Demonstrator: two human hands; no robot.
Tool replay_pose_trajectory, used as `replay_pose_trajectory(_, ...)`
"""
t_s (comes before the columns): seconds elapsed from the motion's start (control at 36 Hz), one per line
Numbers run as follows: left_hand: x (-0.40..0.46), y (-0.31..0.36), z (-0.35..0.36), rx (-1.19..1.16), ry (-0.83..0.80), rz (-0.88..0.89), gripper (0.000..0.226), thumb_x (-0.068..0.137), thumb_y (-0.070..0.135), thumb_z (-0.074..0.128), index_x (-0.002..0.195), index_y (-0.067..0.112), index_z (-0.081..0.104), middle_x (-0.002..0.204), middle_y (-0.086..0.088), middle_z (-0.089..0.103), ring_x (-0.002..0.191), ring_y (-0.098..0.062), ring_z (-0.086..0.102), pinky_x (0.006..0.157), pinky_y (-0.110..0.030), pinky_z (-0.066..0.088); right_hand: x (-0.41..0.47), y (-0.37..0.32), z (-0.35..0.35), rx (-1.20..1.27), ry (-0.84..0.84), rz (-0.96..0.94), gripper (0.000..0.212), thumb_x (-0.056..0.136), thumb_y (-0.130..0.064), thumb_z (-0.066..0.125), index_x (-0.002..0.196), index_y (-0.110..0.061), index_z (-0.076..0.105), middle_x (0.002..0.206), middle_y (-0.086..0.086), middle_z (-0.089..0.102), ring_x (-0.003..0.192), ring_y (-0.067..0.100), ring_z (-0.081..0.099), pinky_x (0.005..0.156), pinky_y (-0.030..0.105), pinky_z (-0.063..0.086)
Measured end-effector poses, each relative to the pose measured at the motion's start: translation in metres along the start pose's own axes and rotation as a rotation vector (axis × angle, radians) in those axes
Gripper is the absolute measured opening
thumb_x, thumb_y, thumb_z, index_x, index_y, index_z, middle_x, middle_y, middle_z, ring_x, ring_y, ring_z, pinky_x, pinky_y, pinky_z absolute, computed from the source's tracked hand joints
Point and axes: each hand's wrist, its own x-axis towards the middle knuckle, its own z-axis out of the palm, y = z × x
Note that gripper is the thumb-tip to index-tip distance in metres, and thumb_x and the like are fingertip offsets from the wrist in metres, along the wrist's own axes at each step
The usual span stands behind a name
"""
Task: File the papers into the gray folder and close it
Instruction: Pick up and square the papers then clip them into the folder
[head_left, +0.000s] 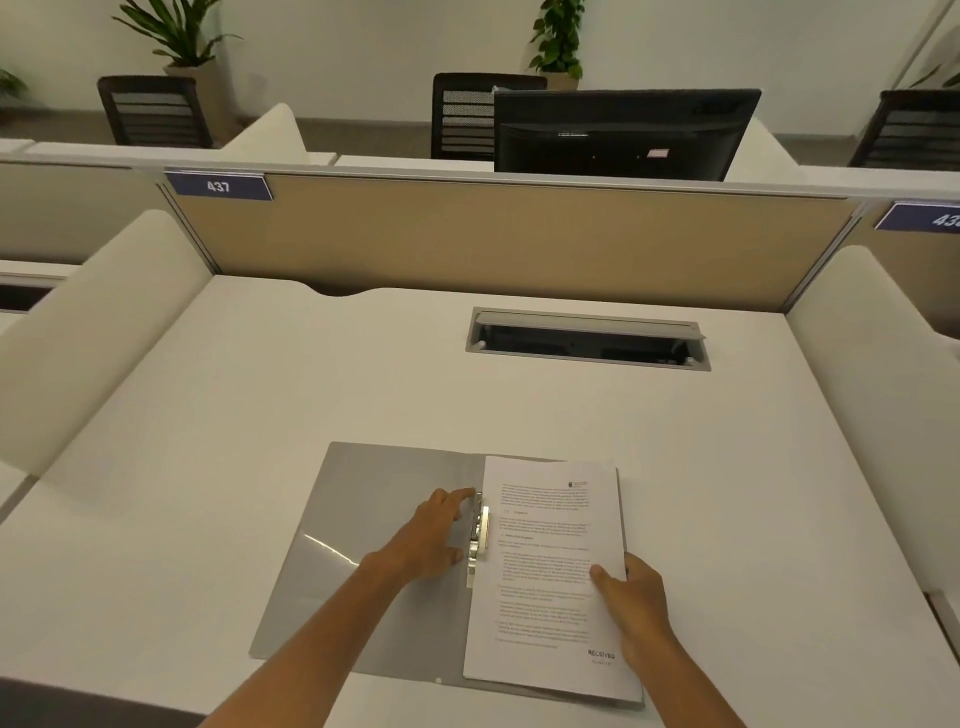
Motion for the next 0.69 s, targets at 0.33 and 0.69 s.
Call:
replay_pose_trajectory(0.33,-0.001,0.0,-0.002,0.033,-0.008,0.043,0.096,0.088,0.014,0.081,0.161,0.037,0.023,0.138,-0.003,0.045,0.118,-0.022,0.055,0.105,-0.043,0.056,0.0,0.0,0.003,-0.035,0.009,-0.022,0.03,0.096,-0.009,0.066,0.126,-0.01,0.066,0.114,0.006,0.074,0.096,0.024,0.07,0.079,0.035,0.058)
replay_pose_trajectory(0.69,-0.014,0.003,-0.002,-0.146,0.094,0.08,0.071,0.091,0.037,0.078,0.146,0.053,0.035,0.134,0.005,0.052,0.095,-0.013,0.066,0.093,-0.028,0.06,-0.013,-0.002,0.008,-0.153,0.085,-0.145,0.041,0.097,-0.02,0.067,0.135,-0.021,0.052,0.124,0.003,0.065,0.1,0.023,0.063,0.074,0.031,0.056)
